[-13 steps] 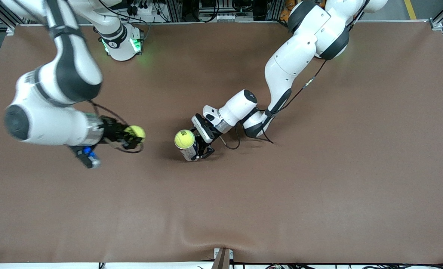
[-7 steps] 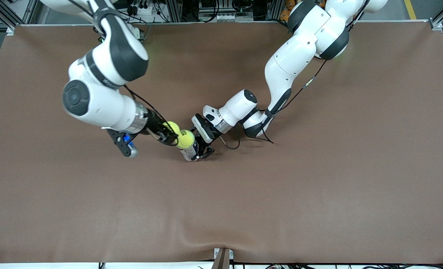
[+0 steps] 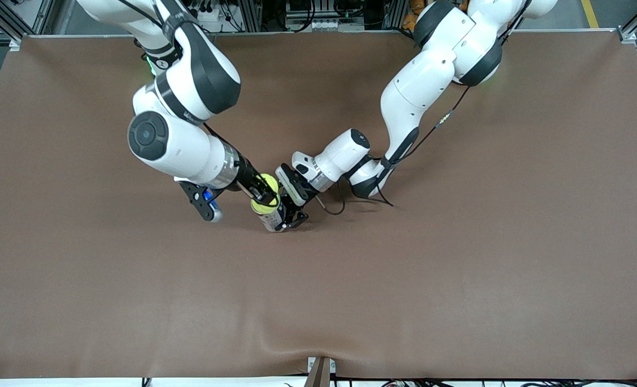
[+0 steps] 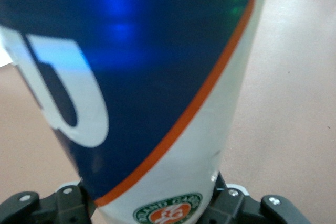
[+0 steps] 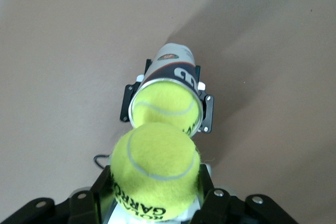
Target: Insert tennis ball vertically with right arm
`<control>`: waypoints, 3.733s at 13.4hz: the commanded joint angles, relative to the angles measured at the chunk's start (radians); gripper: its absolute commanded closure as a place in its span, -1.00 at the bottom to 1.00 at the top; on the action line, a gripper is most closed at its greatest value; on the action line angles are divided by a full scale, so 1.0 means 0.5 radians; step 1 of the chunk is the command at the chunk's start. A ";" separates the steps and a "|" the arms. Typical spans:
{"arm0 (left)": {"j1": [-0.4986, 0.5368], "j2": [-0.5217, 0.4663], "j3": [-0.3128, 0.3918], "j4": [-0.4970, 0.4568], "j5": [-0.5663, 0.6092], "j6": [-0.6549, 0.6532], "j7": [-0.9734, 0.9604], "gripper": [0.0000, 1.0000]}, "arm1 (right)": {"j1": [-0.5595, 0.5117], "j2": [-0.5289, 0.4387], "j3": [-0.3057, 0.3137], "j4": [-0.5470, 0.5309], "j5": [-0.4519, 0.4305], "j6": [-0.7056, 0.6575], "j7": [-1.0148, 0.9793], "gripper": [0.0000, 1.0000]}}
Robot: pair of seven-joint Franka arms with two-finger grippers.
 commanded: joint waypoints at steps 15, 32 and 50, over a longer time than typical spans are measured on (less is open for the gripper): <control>-0.017 0.022 0.014 0.009 -0.029 0.028 -0.006 -0.62 | -0.100 0.116 -0.032 0.299 -0.052 -0.270 0.015 -1.00; 0.032 0.001 0.014 -0.144 -0.032 0.028 -0.003 -1.00 | -1.030 -0.242 -0.047 0.456 -0.521 -0.983 -2.325 -1.00; 0.265 -0.398 -0.001 -0.681 -0.029 -0.237 -0.012 -1.00 | -1.156 -0.838 -0.057 0.315 -0.497 -1.281 -2.458 -1.00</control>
